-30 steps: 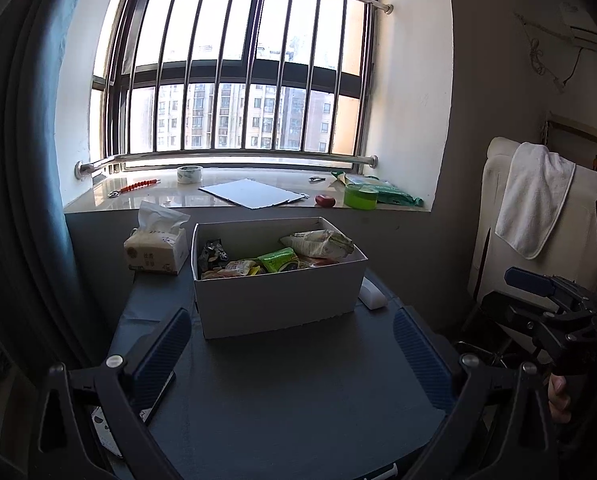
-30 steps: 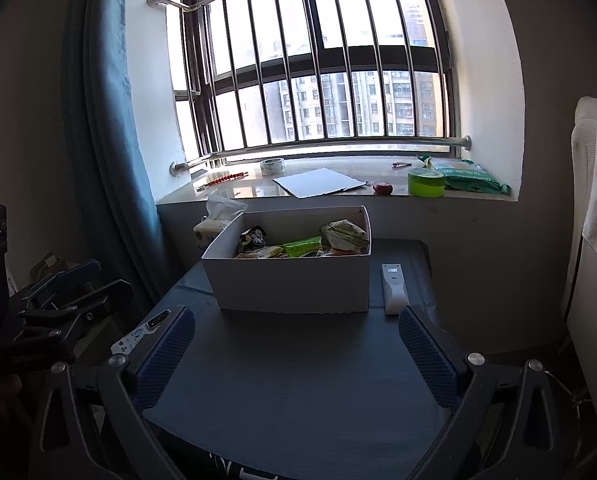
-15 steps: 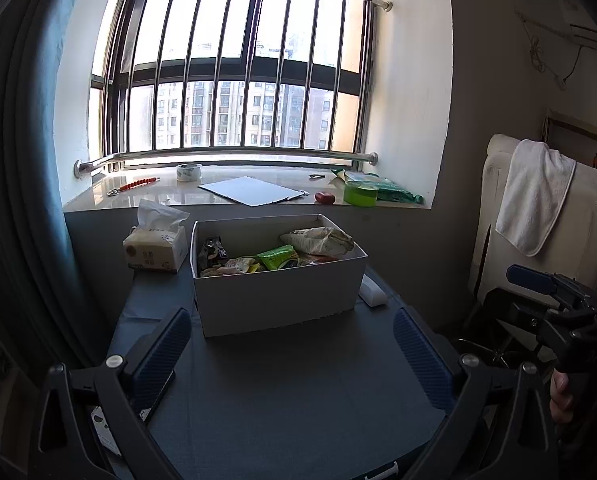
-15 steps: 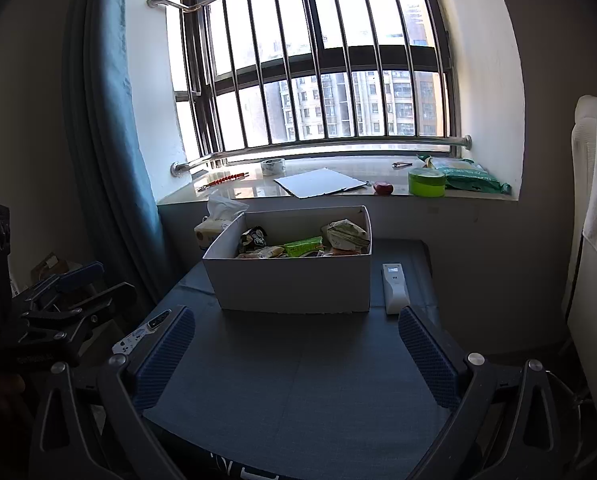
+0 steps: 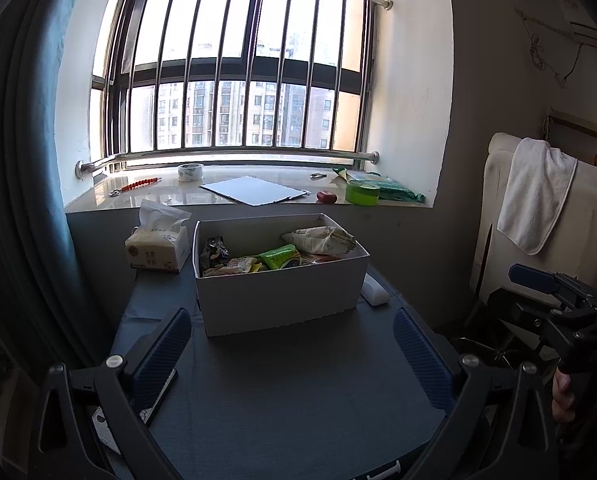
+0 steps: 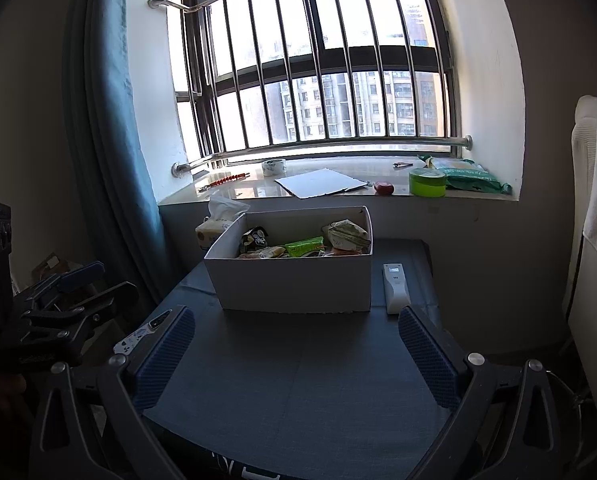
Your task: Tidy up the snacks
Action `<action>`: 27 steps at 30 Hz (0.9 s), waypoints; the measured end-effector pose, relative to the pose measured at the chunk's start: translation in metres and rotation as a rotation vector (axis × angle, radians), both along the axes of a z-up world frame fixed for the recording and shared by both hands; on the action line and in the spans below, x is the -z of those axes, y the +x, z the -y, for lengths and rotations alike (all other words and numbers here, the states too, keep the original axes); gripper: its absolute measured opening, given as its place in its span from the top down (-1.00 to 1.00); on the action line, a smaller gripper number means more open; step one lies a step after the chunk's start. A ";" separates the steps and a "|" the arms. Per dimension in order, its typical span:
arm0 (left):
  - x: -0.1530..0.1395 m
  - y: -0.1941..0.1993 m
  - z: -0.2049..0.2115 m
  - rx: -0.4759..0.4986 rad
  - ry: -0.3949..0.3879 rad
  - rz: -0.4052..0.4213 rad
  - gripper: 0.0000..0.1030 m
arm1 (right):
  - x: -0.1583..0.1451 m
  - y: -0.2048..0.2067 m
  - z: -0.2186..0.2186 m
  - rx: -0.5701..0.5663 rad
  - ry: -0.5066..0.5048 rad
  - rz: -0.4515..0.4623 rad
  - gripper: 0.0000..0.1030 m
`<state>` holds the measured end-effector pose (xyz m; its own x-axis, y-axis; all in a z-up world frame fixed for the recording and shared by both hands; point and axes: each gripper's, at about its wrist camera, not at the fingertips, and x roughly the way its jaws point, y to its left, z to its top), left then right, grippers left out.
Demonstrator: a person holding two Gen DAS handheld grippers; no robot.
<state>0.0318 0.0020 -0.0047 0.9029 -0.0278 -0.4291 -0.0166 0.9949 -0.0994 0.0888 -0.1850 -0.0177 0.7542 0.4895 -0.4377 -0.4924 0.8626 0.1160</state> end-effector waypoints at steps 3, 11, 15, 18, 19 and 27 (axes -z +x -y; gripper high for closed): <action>0.000 0.000 0.000 0.001 -0.001 0.000 -0.99 | 0.000 -0.001 0.000 0.000 0.000 0.000 -1.00; 0.000 -0.001 0.000 0.000 0.000 0.001 -0.99 | 0.000 -0.002 0.001 -0.001 0.002 0.003 -1.00; 0.000 -0.001 -0.001 -0.001 0.000 -0.002 -0.99 | 0.000 -0.002 0.001 -0.001 0.002 0.003 -1.00; 0.000 -0.001 -0.001 -0.002 0.001 -0.001 -0.99 | 0.000 -0.002 0.001 -0.002 0.001 0.003 -1.00; 0.000 -0.001 -0.001 -0.001 0.001 -0.001 -0.99 | 0.000 -0.002 0.001 -0.002 0.001 0.003 -1.00; -0.001 -0.001 0.000 -0.001 0.000 -0.001 -0.99 | 0.000 -0.003 0.001 -0.004 0.000 0.002 -1.00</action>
<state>0.0313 0.0024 -0.0041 0.9023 -0.0263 -0.4304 -0.0182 0.9949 -0.0990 0.0853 -0.1860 -0.0182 0.7531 0.4925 -0.4362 -0.4961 0.8606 0.1152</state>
